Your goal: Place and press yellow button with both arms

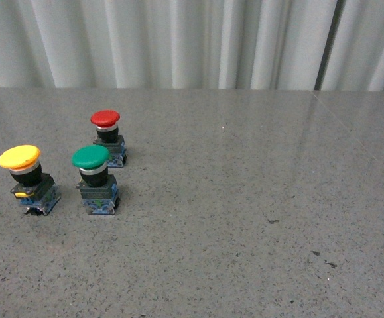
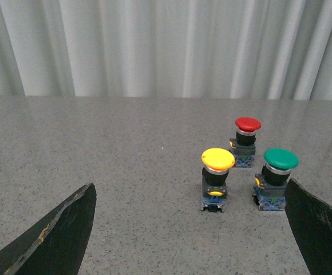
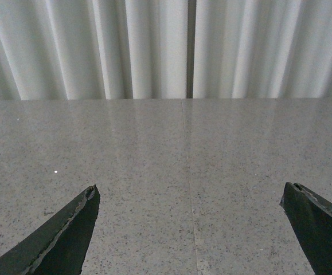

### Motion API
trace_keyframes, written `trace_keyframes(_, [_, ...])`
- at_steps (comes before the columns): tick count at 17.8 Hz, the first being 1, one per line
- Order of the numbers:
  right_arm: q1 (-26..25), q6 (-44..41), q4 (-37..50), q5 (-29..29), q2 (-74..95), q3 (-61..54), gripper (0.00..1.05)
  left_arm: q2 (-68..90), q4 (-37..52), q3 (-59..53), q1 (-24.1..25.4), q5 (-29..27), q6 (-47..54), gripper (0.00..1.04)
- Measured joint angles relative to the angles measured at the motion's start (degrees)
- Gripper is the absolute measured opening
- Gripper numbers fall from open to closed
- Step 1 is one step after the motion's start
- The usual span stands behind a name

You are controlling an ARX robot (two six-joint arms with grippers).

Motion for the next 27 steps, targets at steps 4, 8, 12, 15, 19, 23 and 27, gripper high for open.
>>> trace_keyframes(4, [0.0, 0.0, 0.0, 0.0, 0.0, 0.0, 0.98, 0.0, 0.0, 0.0, 0.0, 0.0, 0.0, 0.98])
trace_keyframes(8, [0.0, 0.0, 0.0, 0.0, 0.0, 0.0, 0.98, 0.0, 0.0, 0.0, 0.0, 0.0, 0.0, 0.98])
trace_keyframes(12, [0.0, 0.0, 0.0, 0.0, 0.0, 0.0, 0.98, 0.0, 0.0, 0.0, 0.0, 0.0, 0.0, 0.98])
trace_keyframes(15, [0.0, 0.0, 0.0, 0.0, 0.0, 0.0, 0.98, 0.0, 0.0, 0.0, 0.0, 0.0, 0.0, 0.98])
trace_keyframes(19, [0.0, 0.0, 0.0, 0.0, 0.0, 0.0, 0.98, 0.0, 0.0, 0.0, 0.0, 0.0, 0.0, 0.98])
trace_keyframes(23, [0.0, 0.0, 0.0, 0.0, 0.0, 0.0, 0.98, 0.0, 0.0, 0.0, 0.0, 0.0, 0.0, 0.98])
trace_keyframes(27, [0.0, 0.0, 0.0, 0.0, 0.0, 0.0, 0.98, 0.0, 0.0, 0.0, 0.0, 0.0, 0.0, 0.98])
